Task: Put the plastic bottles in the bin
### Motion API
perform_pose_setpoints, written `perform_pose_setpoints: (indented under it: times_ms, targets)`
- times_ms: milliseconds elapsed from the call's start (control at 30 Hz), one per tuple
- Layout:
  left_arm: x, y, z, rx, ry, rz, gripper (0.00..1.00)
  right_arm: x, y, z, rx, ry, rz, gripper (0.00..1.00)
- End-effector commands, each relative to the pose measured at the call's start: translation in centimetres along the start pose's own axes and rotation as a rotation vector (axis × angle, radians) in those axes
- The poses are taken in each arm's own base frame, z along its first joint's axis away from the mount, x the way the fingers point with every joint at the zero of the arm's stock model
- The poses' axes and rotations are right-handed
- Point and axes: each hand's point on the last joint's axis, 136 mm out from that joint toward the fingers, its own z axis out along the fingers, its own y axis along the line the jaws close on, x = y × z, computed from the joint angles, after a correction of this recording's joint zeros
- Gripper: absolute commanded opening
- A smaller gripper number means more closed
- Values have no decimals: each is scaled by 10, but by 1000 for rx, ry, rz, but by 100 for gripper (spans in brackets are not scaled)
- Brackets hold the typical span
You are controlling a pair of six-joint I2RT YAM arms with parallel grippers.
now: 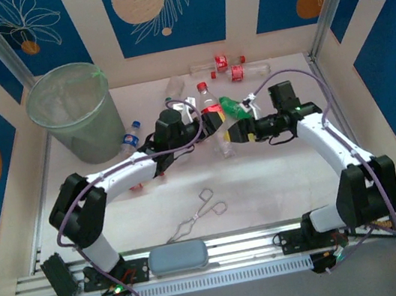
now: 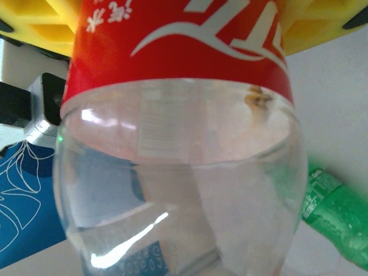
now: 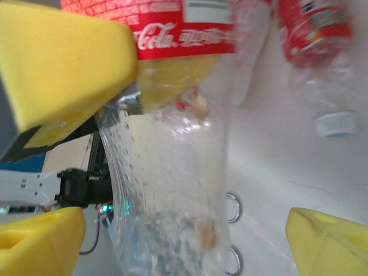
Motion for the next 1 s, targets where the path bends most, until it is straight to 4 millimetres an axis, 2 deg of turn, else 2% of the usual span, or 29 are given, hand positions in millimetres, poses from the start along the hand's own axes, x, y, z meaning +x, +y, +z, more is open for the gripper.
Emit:
perform_pose_setpoints:
  times_ms: [0, 133, 200, 267, 433, 600, 733, 833, 967]
  targets:
    - [-36, -33, -16, -44, -51, 181, 50, -3, 2, -22, 70, -64, 25, 92]
    - [-74, -67, -41, -103, -84, 346, 42, -7, -27, -34, 244, -124, 80, 92]
    - [-97, -77, -56, -109, -110, 371, 36, -5, -40, -35, 285, -132, 117, 92]
    - [-119, -81, -75, -143, -139, 411, 29, -2, -44, -33, 266, -136, 140, 92]
    - [-190, -80, -151, -299, -263, 514, 7, 3, -42, -26, 158, -152, 189, 92]
    - [-254, -58, -244, -500, -457, 516, 4, 5, -46, -26, 155, -147, 209, 91]
    - [-284, -28, -314, -706, -598, 485, 0, 6, -46, -25, 144, -140, 218, 91]
    - [-300, -7, -350, -824, -653, 476, 0, 7, -47, -23, 144, -134, 216, 91]
    - [-317, 21, -382, -976, -698, 475, 0, 8, -50, -23, 159, -123, 219, 91]
